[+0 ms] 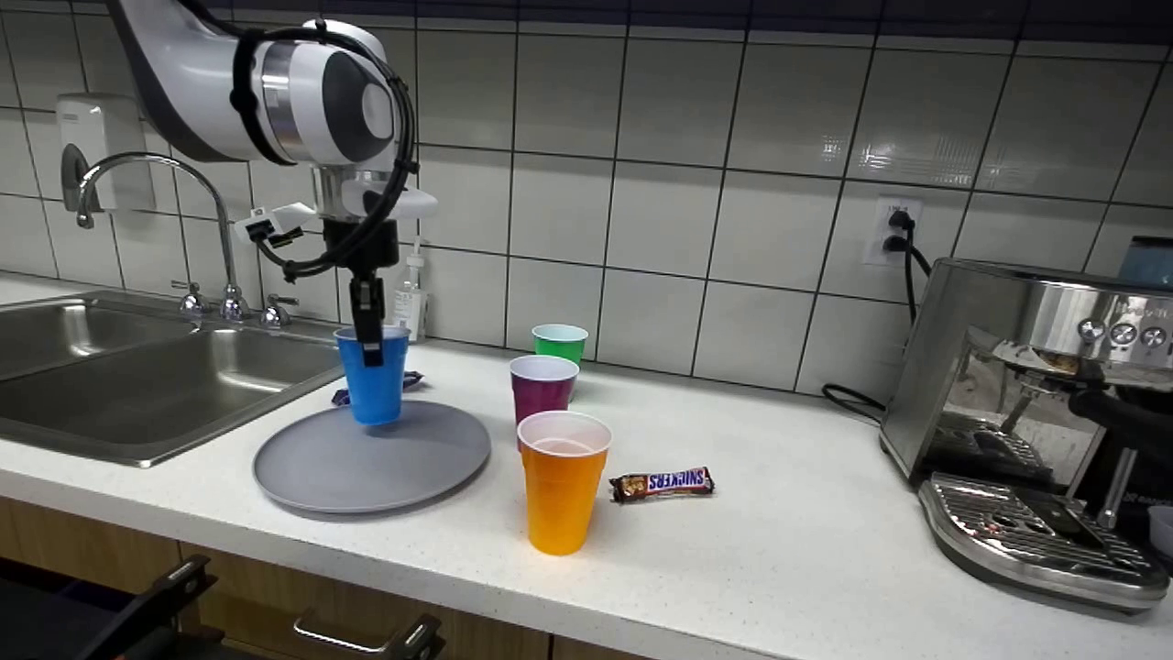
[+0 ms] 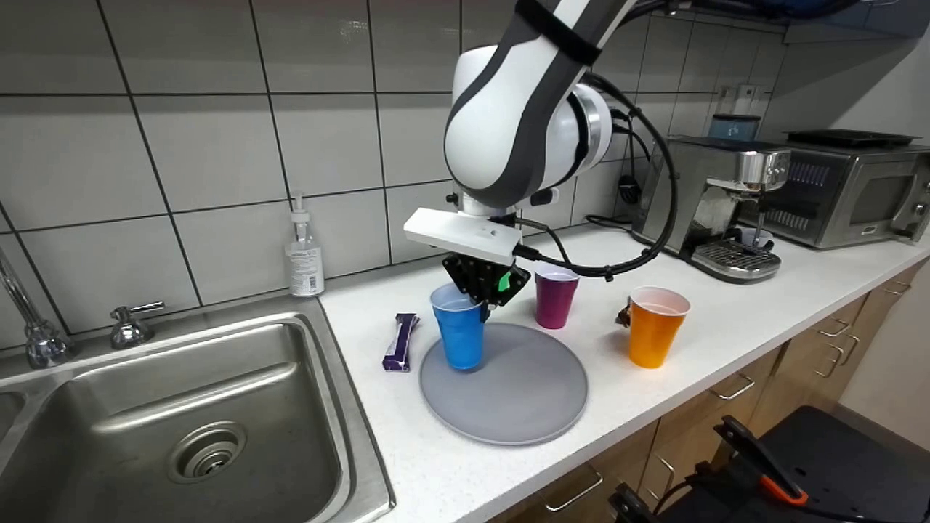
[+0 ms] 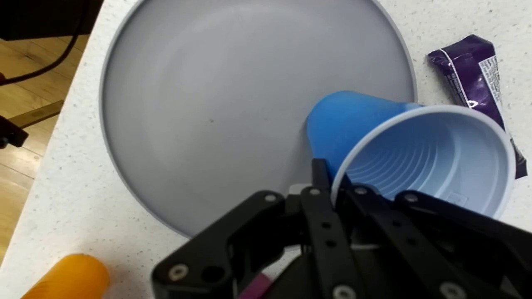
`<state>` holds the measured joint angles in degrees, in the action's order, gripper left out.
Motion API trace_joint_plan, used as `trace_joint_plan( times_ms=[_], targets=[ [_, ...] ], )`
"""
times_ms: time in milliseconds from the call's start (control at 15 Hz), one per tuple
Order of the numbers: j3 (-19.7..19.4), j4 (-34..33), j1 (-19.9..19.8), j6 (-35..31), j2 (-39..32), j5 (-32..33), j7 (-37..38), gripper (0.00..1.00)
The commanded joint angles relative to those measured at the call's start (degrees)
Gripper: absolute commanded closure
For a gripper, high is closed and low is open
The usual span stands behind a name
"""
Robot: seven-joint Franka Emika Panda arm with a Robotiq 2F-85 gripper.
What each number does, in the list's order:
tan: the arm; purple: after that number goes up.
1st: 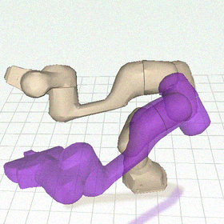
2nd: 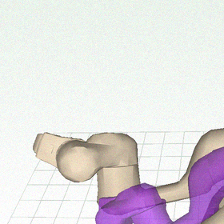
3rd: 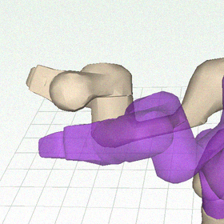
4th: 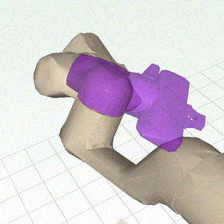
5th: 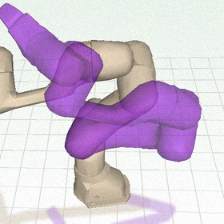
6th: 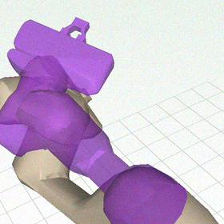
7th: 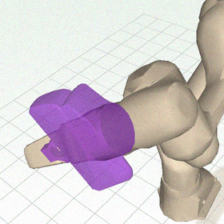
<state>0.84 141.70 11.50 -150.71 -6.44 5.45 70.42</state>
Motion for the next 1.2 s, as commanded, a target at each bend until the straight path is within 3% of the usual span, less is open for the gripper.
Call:
trace_joint_plan(
  times_ms=[0,800,1133],
  targets=[
    [0.22,-1.51,-0.5,-0.62,-1.56,2.62,4.09,0.99],
    [-0.09,-3.64,-0.25,0.0,-2.93,1.64,7.08,0.99],
    [1.98,-2.12,0.05,0.3,-0.64,-1.04,4.35,0.99]
  ],
)
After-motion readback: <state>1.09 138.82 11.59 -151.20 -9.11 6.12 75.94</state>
